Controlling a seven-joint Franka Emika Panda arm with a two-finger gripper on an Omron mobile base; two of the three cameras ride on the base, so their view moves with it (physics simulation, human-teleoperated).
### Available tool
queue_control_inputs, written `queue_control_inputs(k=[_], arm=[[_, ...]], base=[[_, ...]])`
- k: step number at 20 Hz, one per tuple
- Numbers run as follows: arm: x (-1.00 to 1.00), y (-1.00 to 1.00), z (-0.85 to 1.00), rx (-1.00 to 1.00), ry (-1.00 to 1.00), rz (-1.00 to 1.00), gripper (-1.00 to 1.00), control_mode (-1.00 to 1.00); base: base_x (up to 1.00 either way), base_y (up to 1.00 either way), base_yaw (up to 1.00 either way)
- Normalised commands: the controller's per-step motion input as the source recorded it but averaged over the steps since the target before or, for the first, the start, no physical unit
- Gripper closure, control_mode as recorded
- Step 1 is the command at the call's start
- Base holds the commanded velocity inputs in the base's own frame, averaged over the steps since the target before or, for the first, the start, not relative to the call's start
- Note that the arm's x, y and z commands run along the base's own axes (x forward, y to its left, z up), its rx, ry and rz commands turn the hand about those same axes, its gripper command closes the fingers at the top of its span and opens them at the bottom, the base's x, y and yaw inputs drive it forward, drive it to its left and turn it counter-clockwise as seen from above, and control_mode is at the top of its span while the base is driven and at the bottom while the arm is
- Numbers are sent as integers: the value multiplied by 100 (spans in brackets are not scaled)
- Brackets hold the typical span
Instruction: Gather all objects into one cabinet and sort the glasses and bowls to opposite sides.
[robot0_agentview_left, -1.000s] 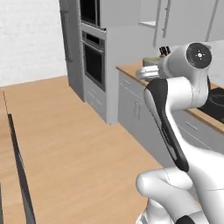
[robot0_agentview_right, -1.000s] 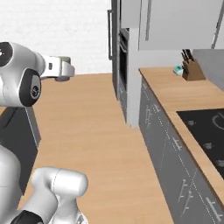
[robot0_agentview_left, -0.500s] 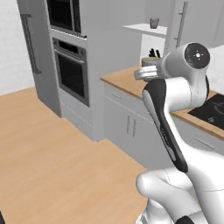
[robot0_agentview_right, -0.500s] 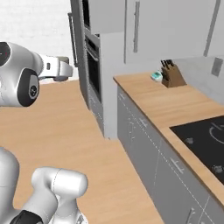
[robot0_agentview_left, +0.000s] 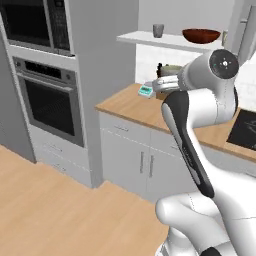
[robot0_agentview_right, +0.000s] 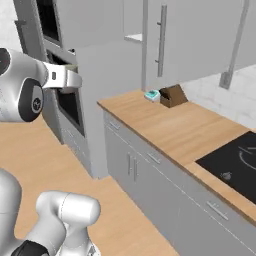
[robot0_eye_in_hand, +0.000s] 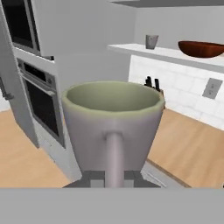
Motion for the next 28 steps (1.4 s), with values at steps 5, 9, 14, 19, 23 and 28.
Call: queue_control_inputs(k=[5,9,14,19,23,28], arm=[[0,0,0,0,0,0,100,100],[0,0,0,0,0,0,100,100],[0,0,0,0,0,0,100,100],[0,0,0,0,0,0,100,100],[0,0,0,0,0,0,100,100],[0,0,0,0,0,0,100,100]], base=[[82,66,-54],[58,58,-56],[56,53,-56],[72,37,-41],[71,39,-30],[30,46,-33]])
